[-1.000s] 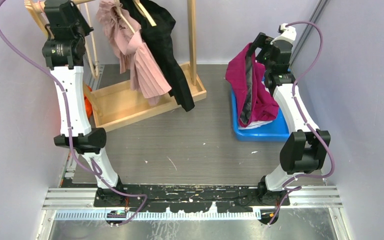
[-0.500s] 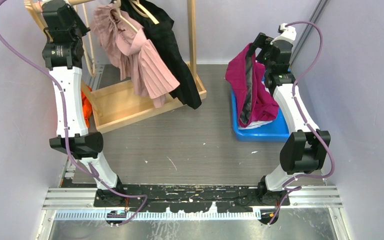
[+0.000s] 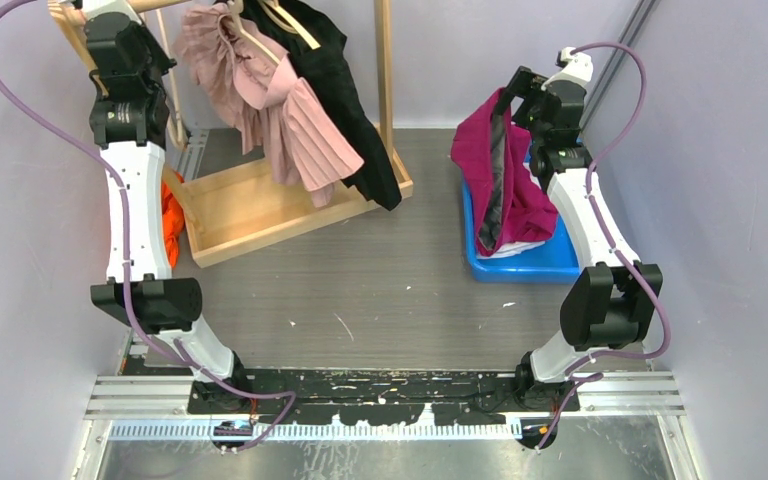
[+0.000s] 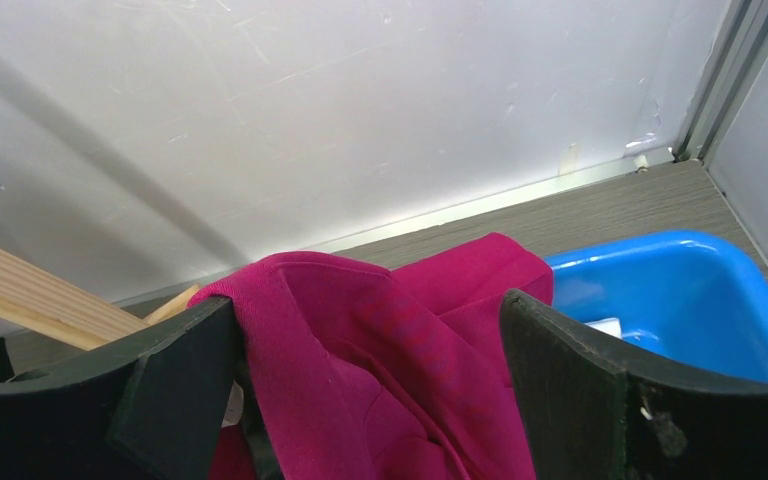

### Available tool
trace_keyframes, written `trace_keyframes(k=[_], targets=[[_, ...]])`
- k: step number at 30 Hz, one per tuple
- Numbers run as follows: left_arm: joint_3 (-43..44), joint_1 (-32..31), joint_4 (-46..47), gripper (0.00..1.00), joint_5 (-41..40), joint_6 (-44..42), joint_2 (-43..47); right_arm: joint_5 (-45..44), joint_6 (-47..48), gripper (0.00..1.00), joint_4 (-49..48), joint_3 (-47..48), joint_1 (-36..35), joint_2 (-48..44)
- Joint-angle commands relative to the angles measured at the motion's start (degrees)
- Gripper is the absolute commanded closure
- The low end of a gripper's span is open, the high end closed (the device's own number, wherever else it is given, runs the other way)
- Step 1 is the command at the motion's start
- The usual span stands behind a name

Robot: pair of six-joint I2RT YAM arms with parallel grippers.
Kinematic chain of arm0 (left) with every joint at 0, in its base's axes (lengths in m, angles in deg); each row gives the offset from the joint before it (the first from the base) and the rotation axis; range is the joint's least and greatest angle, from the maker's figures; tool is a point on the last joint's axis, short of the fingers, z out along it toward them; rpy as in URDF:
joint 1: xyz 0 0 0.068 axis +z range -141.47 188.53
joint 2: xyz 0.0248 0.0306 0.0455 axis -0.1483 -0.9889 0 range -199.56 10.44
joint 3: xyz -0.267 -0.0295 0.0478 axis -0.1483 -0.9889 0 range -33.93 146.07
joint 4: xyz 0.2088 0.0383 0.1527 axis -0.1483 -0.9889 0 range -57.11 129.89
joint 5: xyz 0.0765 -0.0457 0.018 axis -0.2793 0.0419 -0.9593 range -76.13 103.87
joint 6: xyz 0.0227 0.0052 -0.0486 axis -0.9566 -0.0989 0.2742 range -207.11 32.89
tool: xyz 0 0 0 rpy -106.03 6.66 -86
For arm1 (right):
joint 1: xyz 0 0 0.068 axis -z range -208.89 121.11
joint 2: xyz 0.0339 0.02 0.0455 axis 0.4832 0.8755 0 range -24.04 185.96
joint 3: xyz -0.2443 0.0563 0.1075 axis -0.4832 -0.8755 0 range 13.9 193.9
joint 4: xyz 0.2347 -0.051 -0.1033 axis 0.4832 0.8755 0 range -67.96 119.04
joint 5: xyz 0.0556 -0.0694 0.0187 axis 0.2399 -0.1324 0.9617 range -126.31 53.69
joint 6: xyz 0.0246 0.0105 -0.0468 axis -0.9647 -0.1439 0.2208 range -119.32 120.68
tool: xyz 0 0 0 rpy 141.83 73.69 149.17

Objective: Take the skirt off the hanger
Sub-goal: Place the hanger at the clothesline.

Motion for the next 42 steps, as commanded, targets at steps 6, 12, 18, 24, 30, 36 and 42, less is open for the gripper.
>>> trace_keyframes(k=[6,12,18,24,30,36,42], targets=[[-13.0,1.7,-8.6,0.71,-1.2,-1.1,4.5,0.8,-1.5,0.0,-3.9,-0.3,0.4,-3.9],[-15.6,1.7,-9.5,0.56,-0.2,-1.5,9.0,1.3,-2.6,0.0,-4.3,-1.1,0.4,-4.4],[-13.7,1.5,-12.3,0.37,1.7,-2.0,13.2,1.8,-1.8,0.0,-2.9,0.1,0.3,-4.5],[-13.5,0.9,-14.0,0.31,3.3,-1.8,18.9,-3.0,-1.7,0.0,-2.7,-2.4,0.3,-5.0],[-12.6,0.8,-15.0,0.3,4.7,-2.0,22.9,-16.5,-3.6,0.0,-4.6,-9.5,0.5,-5.0],[-13.0,0.4,-14.6,0.23,9.2,0.3,27.3,-35.2,-3.0,0.0,1.9,-12.0,1.2,-5.5],[-12.4,0.0,-13.5,0.21,13.5,2.9,27.5,-38.7,-7.4,0.0,6.1,-15.4,5.7,-10.5]])
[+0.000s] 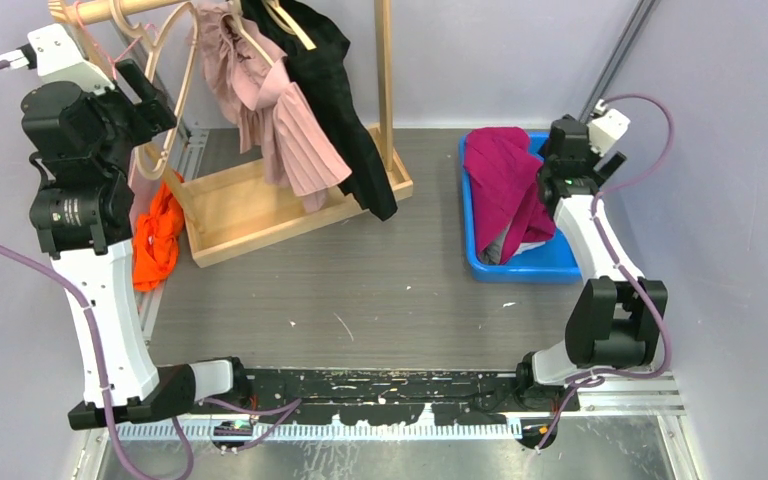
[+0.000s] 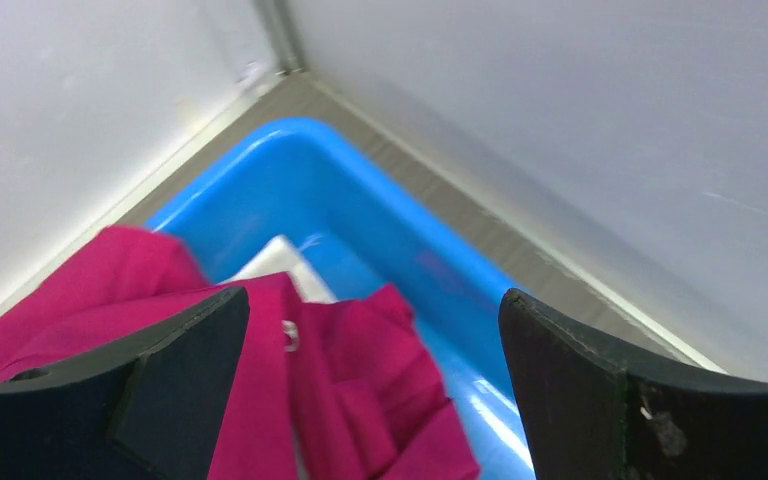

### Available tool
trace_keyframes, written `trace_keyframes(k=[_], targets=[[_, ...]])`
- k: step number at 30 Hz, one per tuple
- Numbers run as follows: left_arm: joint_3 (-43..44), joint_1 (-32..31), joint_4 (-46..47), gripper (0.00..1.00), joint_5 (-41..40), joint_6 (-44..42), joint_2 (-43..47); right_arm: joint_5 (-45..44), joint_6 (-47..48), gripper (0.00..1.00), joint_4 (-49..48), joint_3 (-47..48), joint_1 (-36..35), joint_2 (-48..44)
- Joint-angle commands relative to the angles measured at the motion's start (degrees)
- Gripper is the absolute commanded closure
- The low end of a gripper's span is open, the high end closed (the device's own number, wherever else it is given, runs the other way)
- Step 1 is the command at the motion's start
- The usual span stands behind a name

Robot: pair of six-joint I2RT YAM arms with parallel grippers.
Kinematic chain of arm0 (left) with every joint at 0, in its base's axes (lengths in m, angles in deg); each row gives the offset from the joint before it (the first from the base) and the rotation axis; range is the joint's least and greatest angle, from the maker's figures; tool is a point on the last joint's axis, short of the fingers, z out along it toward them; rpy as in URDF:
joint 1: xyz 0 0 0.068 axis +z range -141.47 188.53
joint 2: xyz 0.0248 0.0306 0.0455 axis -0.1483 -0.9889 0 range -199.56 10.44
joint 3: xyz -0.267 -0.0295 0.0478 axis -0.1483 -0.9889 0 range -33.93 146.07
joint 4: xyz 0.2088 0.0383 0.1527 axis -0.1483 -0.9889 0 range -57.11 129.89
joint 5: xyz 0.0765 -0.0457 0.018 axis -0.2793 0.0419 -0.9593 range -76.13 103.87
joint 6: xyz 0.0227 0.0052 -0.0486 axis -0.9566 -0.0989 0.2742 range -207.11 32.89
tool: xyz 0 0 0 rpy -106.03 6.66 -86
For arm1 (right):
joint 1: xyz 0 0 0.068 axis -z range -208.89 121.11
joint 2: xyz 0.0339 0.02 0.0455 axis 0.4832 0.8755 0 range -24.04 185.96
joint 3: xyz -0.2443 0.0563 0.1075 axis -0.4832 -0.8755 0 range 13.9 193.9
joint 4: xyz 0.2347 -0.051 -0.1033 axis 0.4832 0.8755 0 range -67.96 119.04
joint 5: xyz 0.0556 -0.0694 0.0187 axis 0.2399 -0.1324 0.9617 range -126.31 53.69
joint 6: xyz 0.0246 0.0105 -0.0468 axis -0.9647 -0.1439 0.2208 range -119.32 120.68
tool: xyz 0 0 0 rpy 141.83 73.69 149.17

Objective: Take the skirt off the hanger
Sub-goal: Place the hanger at the clothesline.

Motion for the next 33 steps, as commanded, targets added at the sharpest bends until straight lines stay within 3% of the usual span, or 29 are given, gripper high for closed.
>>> trace_keyframes(k=[1,6,16,25,33], targets=[[1.5,-0.7,2.1,0.21,4.9,2.5,0.2,-5.0,-6.4,0.0,3.2,-0.8,2.6,-5.3],[2.5,-2.3,3.6,0.2,6.5,3.6,-0.6,6.2,-10.7,0.0,4.5,-1.9,2.6,-5.3],[3.9,-13.4,8.2,0.17,-0.3,4.6,-8.7,27.5,-3.9,0.0,11.3,16.9,1.9,-1.0],[7.0,-17.6,16.7,0.16,-8.7,8.0,-19.3,34.1,-0.2,0.0,11.4,22.1,-2.2,2.5],[11.6,-18.6,17.8,0.17,-8.7,10.3,-24.2,34.9,2.9,0.0,12.4,25.4,-6.1,4.5]])
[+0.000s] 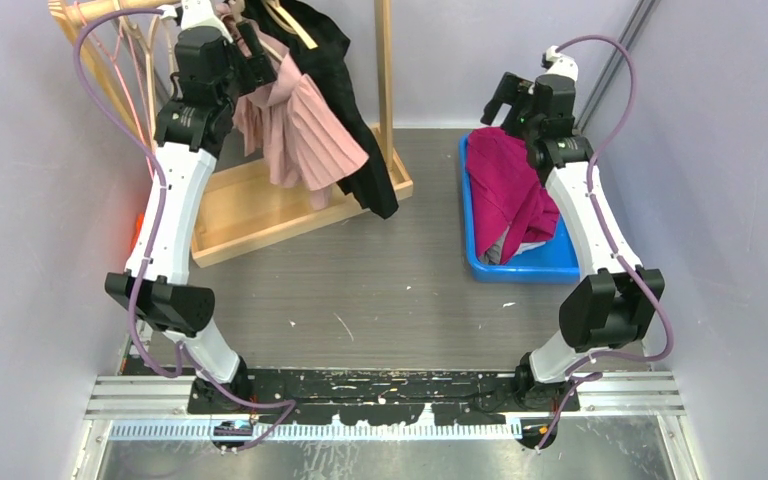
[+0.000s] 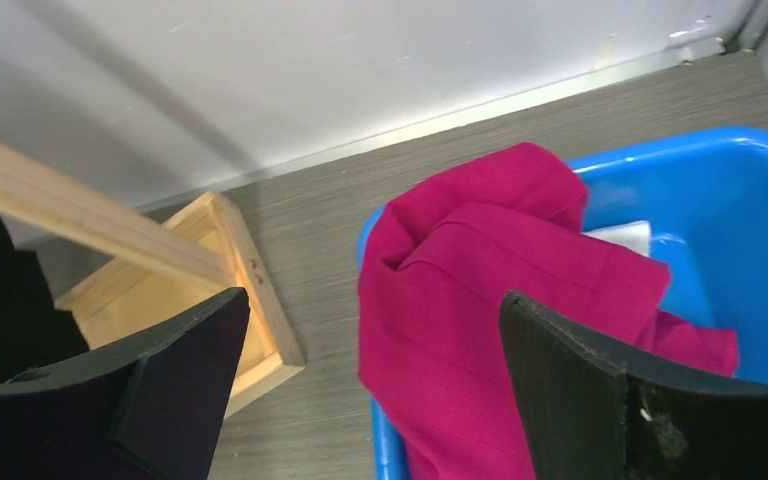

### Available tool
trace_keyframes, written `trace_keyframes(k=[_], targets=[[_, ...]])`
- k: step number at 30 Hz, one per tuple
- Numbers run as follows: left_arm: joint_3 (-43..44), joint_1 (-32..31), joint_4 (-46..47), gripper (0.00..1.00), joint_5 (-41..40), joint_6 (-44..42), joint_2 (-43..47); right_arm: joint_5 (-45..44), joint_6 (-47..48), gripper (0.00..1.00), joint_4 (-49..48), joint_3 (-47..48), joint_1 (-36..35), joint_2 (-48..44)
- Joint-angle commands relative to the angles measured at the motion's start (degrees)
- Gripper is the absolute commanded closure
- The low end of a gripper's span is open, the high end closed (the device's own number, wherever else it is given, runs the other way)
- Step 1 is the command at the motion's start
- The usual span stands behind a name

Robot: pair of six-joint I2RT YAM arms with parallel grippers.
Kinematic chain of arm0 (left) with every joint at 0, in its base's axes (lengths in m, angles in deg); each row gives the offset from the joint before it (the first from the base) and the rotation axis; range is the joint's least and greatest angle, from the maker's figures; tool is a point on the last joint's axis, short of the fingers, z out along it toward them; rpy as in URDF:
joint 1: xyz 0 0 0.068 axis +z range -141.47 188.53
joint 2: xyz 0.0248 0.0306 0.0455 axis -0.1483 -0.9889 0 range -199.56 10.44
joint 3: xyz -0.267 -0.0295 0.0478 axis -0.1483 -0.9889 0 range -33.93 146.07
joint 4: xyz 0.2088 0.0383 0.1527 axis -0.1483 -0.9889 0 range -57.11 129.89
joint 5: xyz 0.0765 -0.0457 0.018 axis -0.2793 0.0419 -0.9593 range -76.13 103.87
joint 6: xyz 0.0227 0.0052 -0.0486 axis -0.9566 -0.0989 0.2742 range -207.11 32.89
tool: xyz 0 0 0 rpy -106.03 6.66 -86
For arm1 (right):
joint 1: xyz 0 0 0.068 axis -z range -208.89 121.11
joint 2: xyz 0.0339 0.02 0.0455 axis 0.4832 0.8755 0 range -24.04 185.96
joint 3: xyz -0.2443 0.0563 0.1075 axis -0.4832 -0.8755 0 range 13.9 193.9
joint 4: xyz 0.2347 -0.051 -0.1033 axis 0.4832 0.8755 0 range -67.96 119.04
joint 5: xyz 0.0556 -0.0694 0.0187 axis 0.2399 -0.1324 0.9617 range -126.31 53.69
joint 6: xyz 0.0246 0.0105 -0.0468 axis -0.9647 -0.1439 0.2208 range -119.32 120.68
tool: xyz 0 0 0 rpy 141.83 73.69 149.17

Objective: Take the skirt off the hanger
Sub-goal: Place the hanger at the clothesline, then pick up the hanger from the clothesline.

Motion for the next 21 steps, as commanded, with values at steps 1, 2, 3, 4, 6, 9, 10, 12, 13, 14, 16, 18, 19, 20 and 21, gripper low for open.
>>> trace_keyframes(k=[1,2,3,4,6,9,10,12,13,14,16,18,19,20,21], targets=[[2.7,-0.7,5.6,0.16,-1.2,1.6,2.0,1.7,2.4,0.0,-1.2,4.5,-0.9,0.0],[2.2,-0.8,5.7,0.16,-1.1,1.5,2.6,1.8,2.5,0.0,-1.2,4.6,-0.9,0.2],[1.9,-0.8,5.3,0.16,-1.1,1.4,3.2,1.8,2.6,0.0,-1.2,4.6,-0.9,0.2],[1.9,-0.8,4.9,0.16,-1.0,1.3,3.8,1.8,2.5,0.0,-1.3,4.5,-0.9,0.3],[1.8,-0.9,3.7,0.17,-0.6,1.5,5.1,2.1,2.4,0.0,-1.6,4.4,-0.9,0.4],[0.3,-1.1,3.2,0.16,-0.5,2.0,7.8,2.3,2.4,0.0,-1.8,4.4,-0.9,0.7],[-0.6,-1.2,3.6,0.16,-0.5,2.4,8.7,2.2,2.4,0.0,-1.8,4.3,-0.9,0.8],[-2.2,-1.1,4.5,0.16,-0.6,3.0,10.5,2.3,2.4,0.0,-1.8,4.3,-0.9,0.9],[-2.6,-1.2,5.0,0.16,-0.5,3.3,10.9,2.3,2.4,0.0,-1.8,4.3,-1.0,0.9],[-3.0,-1.2,5.8,0.16,-0.4,3.6,11.0,2.3,2.5,0.0,-1.9,4.3,-0.9,0.9],[-2.3,-1.2,6.2,0.16,-0.4,3.9,10.1,2.2,2.5,0.0,-1.9,4.3,-0.9,1.0],[-1.3,-1.3,5.9,0.17,0.1,4.2,8.7,2.2,2.8,0.0,-1.9,4.4,-0.9,1.0],[-1.1,-1.3,6.0,0.17,0.3,4.6,7.9,2.0,2.9,0.0,-2.0,4.4,-0.9,1.1],[-1.2,-1.4,6.5,0.17,0.6,5.1,7.3,1.8,3.0,0.0,-2.1,4.5,-0.9,1.2],[-1.1,-1.5,6.8,0.17,0.6,5.3,6.6,1.6,3.1,0.0,-2.1,4.5,-0.9,1.3]])
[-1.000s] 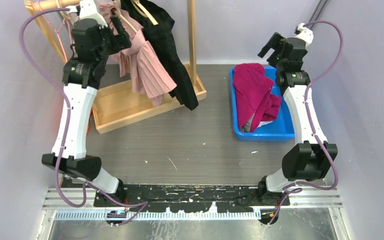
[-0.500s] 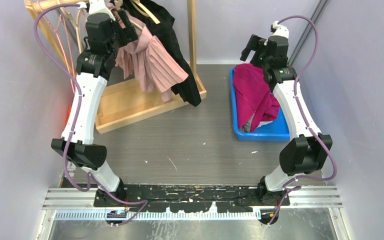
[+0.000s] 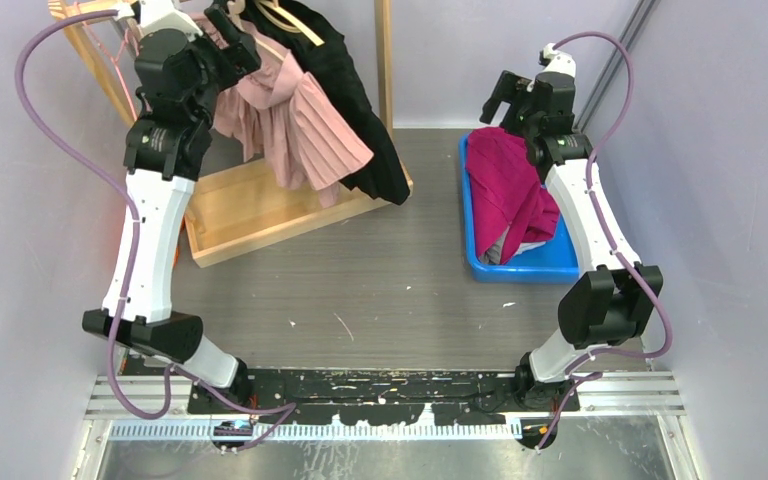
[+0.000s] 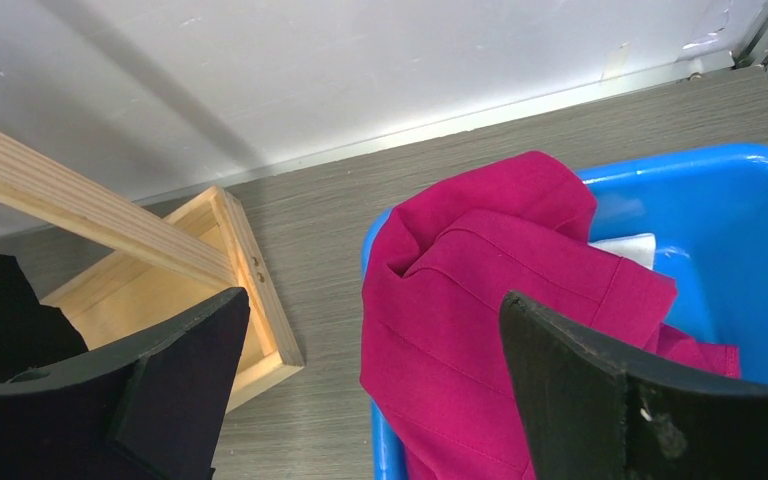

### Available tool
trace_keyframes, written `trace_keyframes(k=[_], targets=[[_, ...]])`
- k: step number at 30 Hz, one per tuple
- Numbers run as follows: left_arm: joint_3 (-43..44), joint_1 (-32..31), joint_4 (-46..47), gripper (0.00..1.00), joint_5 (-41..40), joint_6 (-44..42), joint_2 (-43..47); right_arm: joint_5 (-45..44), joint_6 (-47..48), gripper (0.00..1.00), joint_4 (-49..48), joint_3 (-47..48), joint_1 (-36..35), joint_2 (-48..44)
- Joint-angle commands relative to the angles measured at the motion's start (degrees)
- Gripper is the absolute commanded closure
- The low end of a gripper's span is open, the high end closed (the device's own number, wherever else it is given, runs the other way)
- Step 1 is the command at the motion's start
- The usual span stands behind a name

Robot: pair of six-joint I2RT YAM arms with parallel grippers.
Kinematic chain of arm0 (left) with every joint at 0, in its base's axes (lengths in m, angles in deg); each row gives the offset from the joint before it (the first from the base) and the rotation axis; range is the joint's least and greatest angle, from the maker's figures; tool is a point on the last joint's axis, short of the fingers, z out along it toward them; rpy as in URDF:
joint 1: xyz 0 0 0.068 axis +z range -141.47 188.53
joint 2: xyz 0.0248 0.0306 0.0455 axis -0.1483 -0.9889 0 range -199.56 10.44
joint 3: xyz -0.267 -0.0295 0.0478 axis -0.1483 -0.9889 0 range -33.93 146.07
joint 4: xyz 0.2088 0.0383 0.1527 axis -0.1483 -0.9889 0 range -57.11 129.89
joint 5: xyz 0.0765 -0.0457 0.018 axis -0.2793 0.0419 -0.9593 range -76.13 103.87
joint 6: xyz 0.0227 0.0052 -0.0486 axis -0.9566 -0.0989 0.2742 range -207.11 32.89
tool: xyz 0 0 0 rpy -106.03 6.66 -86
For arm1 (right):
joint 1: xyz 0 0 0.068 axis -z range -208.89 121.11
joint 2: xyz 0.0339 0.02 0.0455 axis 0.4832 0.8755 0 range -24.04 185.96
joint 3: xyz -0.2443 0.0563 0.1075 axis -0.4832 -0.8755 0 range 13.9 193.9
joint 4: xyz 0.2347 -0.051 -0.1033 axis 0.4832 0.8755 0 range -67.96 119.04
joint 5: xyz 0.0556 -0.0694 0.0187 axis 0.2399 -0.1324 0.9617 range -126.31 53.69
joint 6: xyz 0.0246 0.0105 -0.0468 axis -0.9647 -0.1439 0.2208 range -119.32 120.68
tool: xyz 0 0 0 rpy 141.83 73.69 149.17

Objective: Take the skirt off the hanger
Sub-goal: Pick up the hanger from the clothesline.

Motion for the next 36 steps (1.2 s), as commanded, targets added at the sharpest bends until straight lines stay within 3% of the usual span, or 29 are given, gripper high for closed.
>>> trace_keyframes(k=[1,14,31,34,36], targets=[[1.3,-0.6,3.6,0.17,1.0,1.9,-3.6,-0.4,1.3,0.0,-2.5,2.7,0.1,-0.1],[2.1,-1.6,7.0,0.17,-4.1,-0.9,-9.8,-1.6,2.5,0.0,-2.6,3.2,0.1,0.8],[1.1,-1.3,5.5,0.17,-21.2,-21.3,-9.1,0.0,1.1,0.0,-4.0,1.6,0.1,0.2],[0.0,0.0,5.0,0.22,-21.0,-21.0,-9.3,-0.2,1.1,0.0,-4.3,1.1,0.1,-0.4],[-1.1,1.4,5.6,0.33,-19.8,-20.6,-9.0,-0.5,1.3,0.0,-4.3,0.9,0.1,-0.6]])
